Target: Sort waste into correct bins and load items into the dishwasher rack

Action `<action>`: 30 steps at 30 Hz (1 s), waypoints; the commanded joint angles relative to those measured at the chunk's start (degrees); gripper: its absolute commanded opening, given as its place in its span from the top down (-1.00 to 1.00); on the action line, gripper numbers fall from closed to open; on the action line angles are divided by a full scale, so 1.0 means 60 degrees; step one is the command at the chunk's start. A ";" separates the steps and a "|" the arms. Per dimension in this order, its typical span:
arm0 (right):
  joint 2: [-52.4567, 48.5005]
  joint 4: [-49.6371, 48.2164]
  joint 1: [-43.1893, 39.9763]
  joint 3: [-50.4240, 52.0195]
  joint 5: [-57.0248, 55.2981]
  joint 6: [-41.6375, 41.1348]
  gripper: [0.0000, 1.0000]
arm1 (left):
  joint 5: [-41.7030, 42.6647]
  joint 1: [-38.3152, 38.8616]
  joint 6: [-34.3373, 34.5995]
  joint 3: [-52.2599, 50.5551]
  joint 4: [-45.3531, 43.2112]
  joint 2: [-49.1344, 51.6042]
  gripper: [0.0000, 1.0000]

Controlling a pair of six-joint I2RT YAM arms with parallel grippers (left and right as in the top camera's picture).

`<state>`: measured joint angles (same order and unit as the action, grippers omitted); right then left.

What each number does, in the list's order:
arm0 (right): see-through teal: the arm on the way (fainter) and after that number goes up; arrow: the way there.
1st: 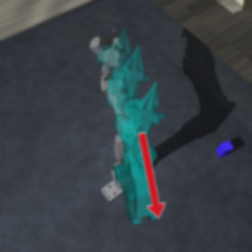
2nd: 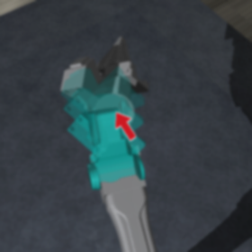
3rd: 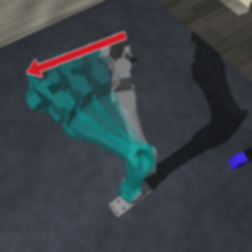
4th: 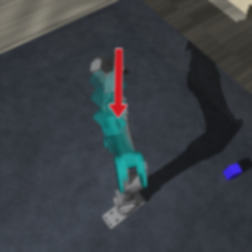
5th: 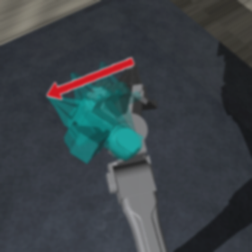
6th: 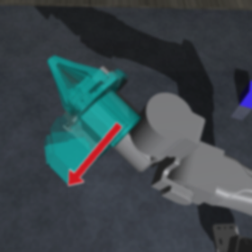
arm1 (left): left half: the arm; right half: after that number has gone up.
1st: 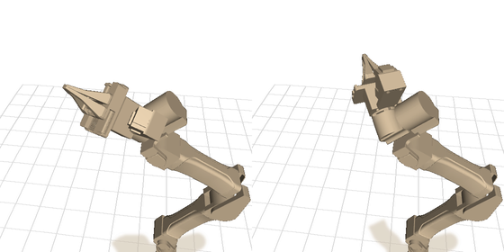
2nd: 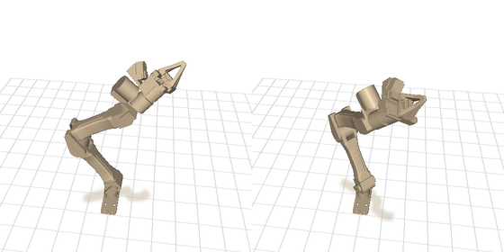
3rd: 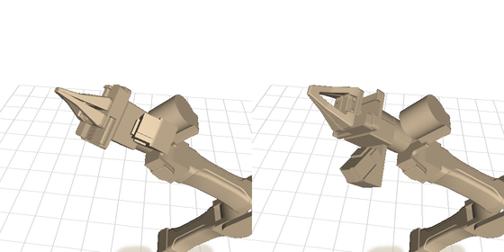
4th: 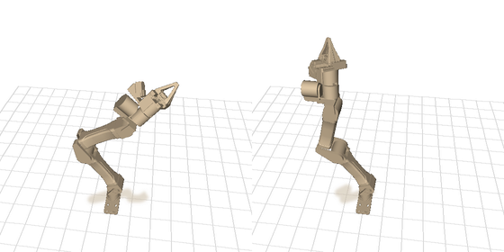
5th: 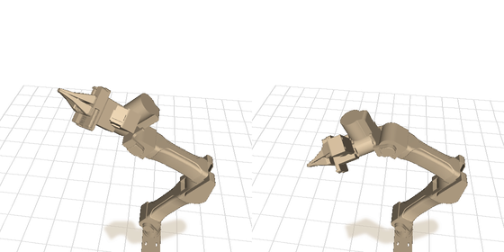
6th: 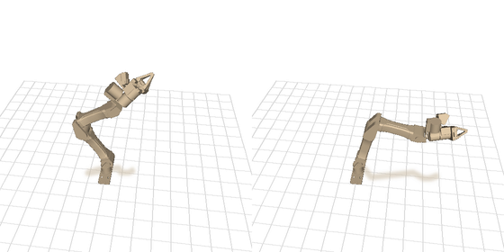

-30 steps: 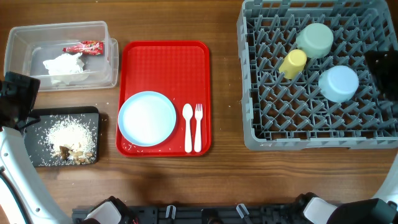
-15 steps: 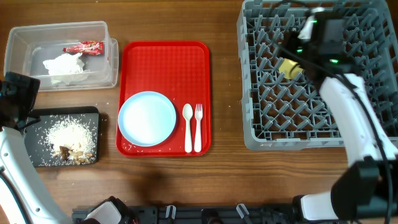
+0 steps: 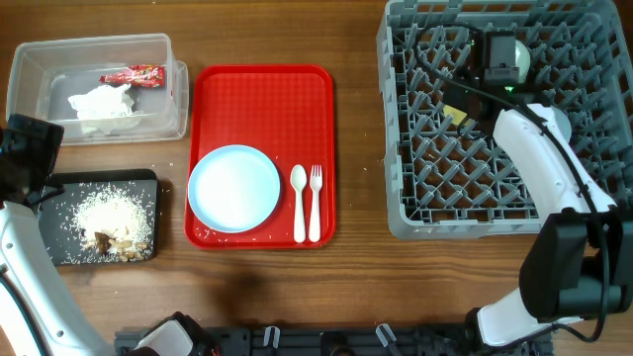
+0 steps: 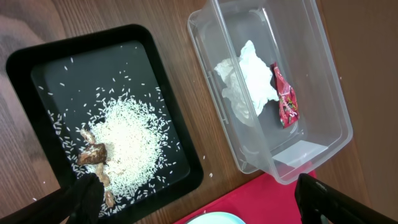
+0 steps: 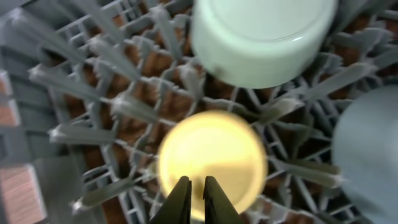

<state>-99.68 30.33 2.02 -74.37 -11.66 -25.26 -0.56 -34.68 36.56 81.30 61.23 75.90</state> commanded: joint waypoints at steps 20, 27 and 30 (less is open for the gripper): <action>0.1851 0.0510 -0.0441 -0.0393 -0.0127 -0.0204 0.75 | 0.0007 -0.0055 -0.0011 0.0113 -0.0026 -0.0026 -1.00; 0.2973 -0.0087 -0.0146 -0.0390 0.4266 0.1530 0.21 | 0.0007 -0.0055 -0.0011 0.0113 -0.0026 -0.0026 -1.00; 0.2794 0.0423 0.0969 -0.0364 0.4860 0.1953 -0.08 | 0.0007 -0.0055 -0.0011 0.0113 -0.0026 -0.0026 -1.00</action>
<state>-82.04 30.63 2.35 -75.85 8.84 -17.89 -0.56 -34.68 36.56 81.30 61.21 75.90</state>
